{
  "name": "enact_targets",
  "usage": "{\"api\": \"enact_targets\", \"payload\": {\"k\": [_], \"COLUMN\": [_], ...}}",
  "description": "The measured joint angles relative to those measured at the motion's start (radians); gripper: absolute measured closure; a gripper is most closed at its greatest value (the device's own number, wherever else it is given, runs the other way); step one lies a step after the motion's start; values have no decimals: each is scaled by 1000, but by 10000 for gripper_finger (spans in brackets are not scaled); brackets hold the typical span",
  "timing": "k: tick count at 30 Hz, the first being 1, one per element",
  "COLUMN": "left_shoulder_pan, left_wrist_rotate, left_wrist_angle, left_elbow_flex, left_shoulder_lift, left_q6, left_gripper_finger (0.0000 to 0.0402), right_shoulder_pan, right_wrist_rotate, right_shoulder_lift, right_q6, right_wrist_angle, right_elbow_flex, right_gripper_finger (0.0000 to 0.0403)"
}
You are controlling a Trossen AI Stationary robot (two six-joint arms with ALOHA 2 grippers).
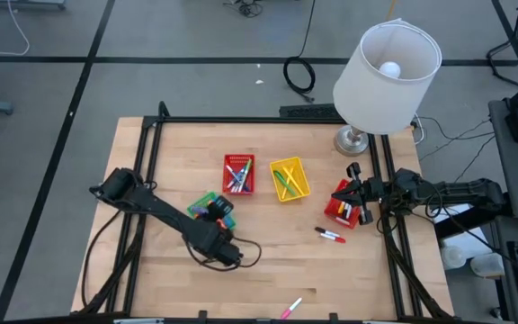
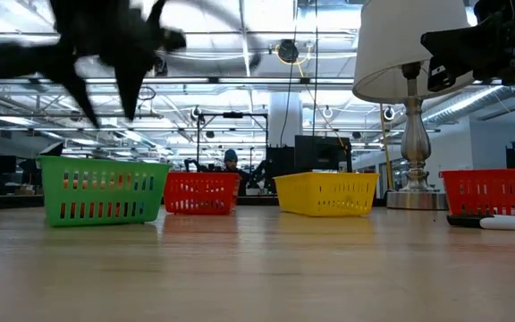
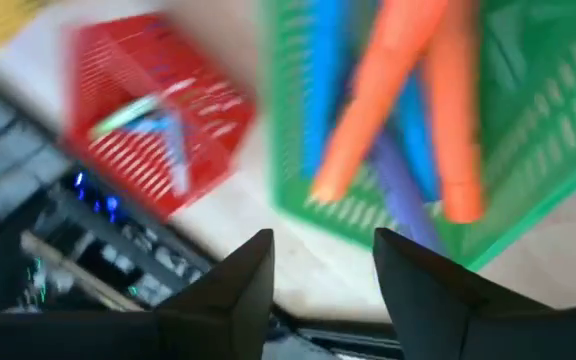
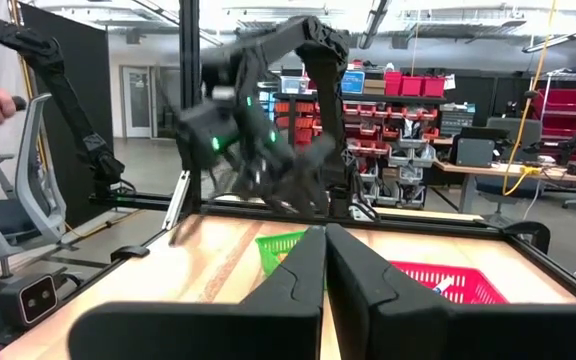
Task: Pick & Place Markers
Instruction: Put the orange highlighter into the green bin, then put the pink highlighter into the right red bin
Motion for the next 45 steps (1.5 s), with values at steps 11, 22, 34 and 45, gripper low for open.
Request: {"api": "enact_targets", "payload": {"k": [11,22,34,45], "left_shoulder_pan": [8,4,85,88], "left_wrist_rotate": [-35,48,47,-29], "left_wrist_angle": [327,1129,1868,1871], "left_elbow_flex": [27,-625,-1186,-1393], "left_shoulder_lift": [-467,-997,-1259,-1451], "left_q6": [-392,-326,-74,-37], "left_gripper_finger": [329,397,399,400], "right_shoulder_pan": [0,0,0,0], "right_wrist_rotate": [0,0,52,114], "right_shoulder_lift": [0,0,0,30], "right_q6": [3,3,-37,-84], "right_wrist_angle": [8,8,16,19], "right_elbow_flex": [0,0,-1,-1], "right_gripper_finger": [403,403,403,403]}}
